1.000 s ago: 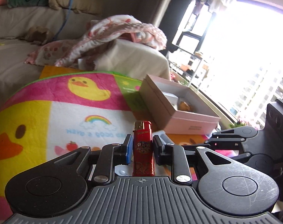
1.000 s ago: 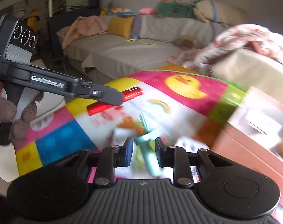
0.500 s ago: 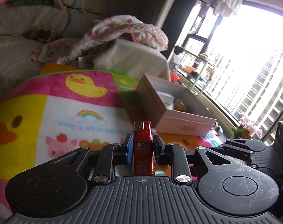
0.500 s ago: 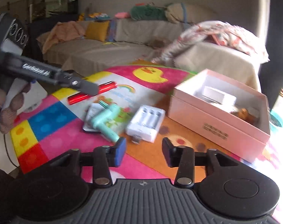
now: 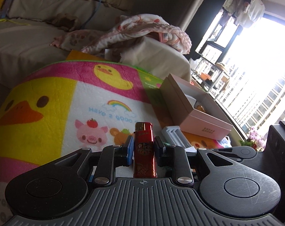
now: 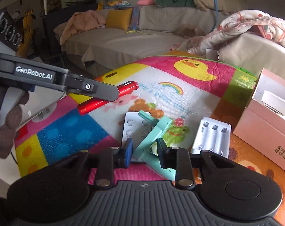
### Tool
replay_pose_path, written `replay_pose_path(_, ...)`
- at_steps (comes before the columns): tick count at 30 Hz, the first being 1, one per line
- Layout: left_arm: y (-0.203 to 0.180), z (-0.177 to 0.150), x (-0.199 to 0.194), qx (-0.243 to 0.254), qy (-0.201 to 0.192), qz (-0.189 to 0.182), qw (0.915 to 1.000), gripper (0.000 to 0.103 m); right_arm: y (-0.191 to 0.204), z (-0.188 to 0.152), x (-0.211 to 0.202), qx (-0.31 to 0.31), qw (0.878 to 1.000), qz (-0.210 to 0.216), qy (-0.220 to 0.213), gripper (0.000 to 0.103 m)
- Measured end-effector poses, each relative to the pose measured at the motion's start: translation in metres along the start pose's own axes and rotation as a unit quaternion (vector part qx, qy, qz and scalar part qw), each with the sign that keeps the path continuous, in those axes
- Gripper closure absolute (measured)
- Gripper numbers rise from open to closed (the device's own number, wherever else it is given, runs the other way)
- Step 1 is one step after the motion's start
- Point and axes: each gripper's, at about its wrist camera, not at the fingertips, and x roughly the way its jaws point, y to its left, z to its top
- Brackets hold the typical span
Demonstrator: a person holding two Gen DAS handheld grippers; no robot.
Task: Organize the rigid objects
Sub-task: 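Grasp the teal plastic piece with the right tool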
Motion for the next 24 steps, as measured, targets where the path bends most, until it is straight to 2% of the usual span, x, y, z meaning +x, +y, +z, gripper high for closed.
replay_pose_path(1, -0.001, -0.001, 0.001, -0.002, 0.0, -0.006, 1.0, 0.077, -0.001, -0.004, -0.008, -0.003, 1.0, 0.0, 0.001, 0.081)
replay_pose_path(3, -0.006, -0.003, 0.005, 0.001, 0.002, -0.018, 0.9998, 0.077, -0.008, -0.015, -0.024, -0.007, 1.0, -0.009, 0.013, 0.094)
replay_pose_path(5, -0.016, -0.006, 0.013, 0.01, 0.011, -0.035, 0.9993, 0.077, -0.015, -0.028, -0.043, -0.019, 0.999, -0.027, 0.02, 0.094)
replay_pose_path(7, -0.026, -0.01, 0.022, 0.02, 0.023, -0.051, 0.9983, 0.077, -0.019, -0.044, -0.062, -0.052, 0.996, -0.068, 0.027, 0.094)
replay_pose_path(10, -0.043, -0.018, 0.037, 0.038, 0.047, -0.072, 0.9956, 0.077, -0.025, -0.067, -0.081, -0.112, 0.981, -0.151, 0.042, 0.094)
replay_pose_path(11, -0.049, -0.022, 0.041, 0.043, 0.055, -0.077, 0.9946, 0.077, -0.028, -0.074, -0.085, -0.129, 0.974, -0.181, 0.044, 0.091)
replay_pose_path(13, -0.059, -0.029, 0.048, 0.051, 0.068, -0.087, 0.9926, 0.077, -0.032, -0.085, -0.091, -0.153, 0.956, -0.245, 0.043, 0.075)
replay_pose_path(14, -0.062, -0.031, 0.05, 0.054, 0.073, -0.09, 0.9918, 0.077, -0.035, -0.089, -0.094, -0.15, 0.951, -0.268, 0.04, 0.056)
replay_pose_path(15, -0.066, -0.034, 0.053, 0.059, 0.078, -0.091, 0.9911, 0.077, -0.041, -0.09, -0.098, -0.126, 0.951, -0.278, 0.035, 0.036)
replay_pose_path(17, -0.073, -0.04, 0.055, 0.071, 0.086, -0.083, 0.9903, 0.077, -0.054, -0.089, -0.111, -0.041, 0.967, -0.251, 0.022, 0.027)
replay_pose_path(18, -0.077, -0.043, 0.057, 0.08, 0.088, -0.075, 0.99, 0.077, -0.064, -0.089, -0.116, 0.024, 0.975, -0.219, 0.017, 0.026)
replay_pose_path(19, -0.081, -0.046, 0.058, 0.094, 0.089, -0.065, 0.9895, 0.077, -0.072, -0.091, -0.119, 0.085, 0.978, -0.191, 0.014, 0.023)
replay_pose_path(21, -0.089, -0.05, 0.059, 0.12, 0.092, -0.047, 0.9874, 0.077, -0.085, -0.098, -0.116, 0.192, 0.968, -0.163, 0.013, 0.021)
replay_pose_path(22, -0.092, -0.052, 0.061, 0.131, 0.094, -0.041, 0.9861, 0.077, -0.087, -0.101, -0.114, 0.224, 0.96, -0.167, 0.006, 0.021)
replay_pose_path(24, -0.096, -0.056, 0.063, 0.144, 0.098, -0.034, 0.984, 0.077, -0.085, -0.099, -0.112, 0.245, 0.953, -0.178, -0.017, 0.02)
